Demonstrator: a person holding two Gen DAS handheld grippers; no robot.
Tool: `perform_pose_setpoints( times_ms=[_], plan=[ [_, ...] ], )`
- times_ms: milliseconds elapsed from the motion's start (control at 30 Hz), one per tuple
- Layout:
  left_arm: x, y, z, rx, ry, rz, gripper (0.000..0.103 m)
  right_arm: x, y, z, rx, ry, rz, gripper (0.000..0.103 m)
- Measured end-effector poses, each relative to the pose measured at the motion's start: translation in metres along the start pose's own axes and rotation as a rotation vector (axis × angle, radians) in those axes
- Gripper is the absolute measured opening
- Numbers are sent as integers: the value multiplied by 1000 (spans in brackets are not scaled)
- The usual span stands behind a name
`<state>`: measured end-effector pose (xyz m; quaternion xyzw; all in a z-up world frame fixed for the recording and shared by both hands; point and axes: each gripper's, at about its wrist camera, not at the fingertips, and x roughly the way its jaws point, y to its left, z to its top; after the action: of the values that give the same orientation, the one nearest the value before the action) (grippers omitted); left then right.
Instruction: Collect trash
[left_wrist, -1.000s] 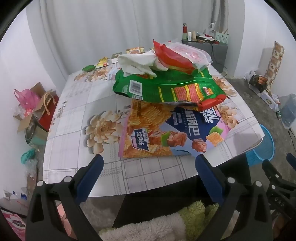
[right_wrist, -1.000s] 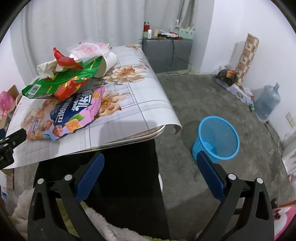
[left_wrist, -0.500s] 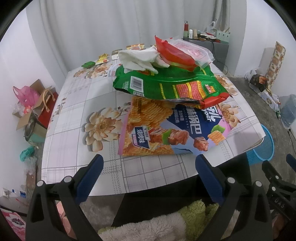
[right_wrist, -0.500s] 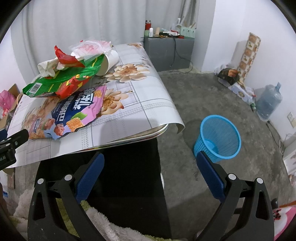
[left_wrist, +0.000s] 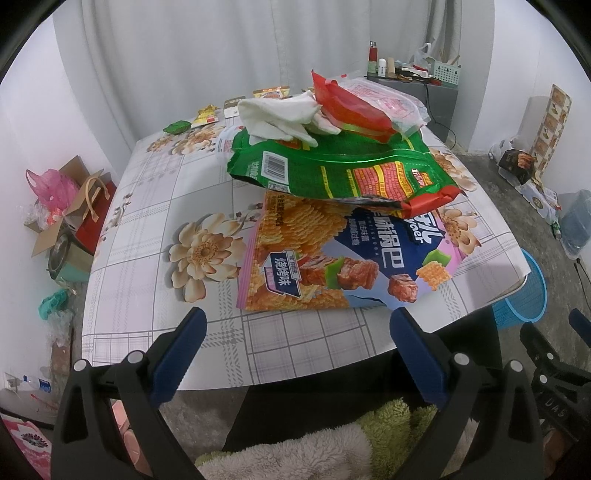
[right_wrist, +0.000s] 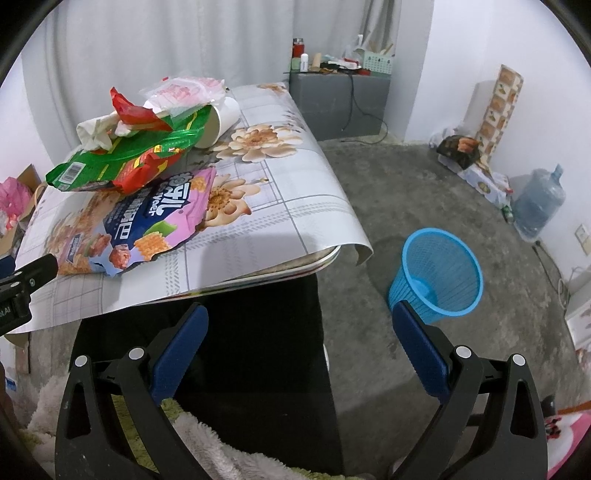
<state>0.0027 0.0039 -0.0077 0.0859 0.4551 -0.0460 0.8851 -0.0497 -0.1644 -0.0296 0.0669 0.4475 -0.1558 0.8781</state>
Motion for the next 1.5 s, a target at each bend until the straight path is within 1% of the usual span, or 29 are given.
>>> perform_pose_setpoints(
  times_ms=[633,1033,1067,1167,1267,1400,1467,1500],
  plan=[
    [1,1,0,-1,4,-1,97,1,1,-1,1,4,0,95],
    [6,4,-7,-5,19,-10,97,3,1,-5,9,7,3,95],
    [6,5,-8,-7,21,-13,97,3,0,-5,21,4,-8,95],
    [7,9,-7,-26,29,-45,97,2,-1,-2,29,2,-6,95],
    [3,16,-8,-50,16,-68,97,-1,-2,5,42,-5,2,95],
    [-1,26,-7,-79,0,-110,97,-7,0,17,50,-38,-12,95],
    [-2,31,-6,-95,-10,-142,97,-9,1,24,55,-52,-18,95],
    [-3,35,-6,-107,-15,-174,97,-10,1,27,58,-56,-24,95]
  ],
)
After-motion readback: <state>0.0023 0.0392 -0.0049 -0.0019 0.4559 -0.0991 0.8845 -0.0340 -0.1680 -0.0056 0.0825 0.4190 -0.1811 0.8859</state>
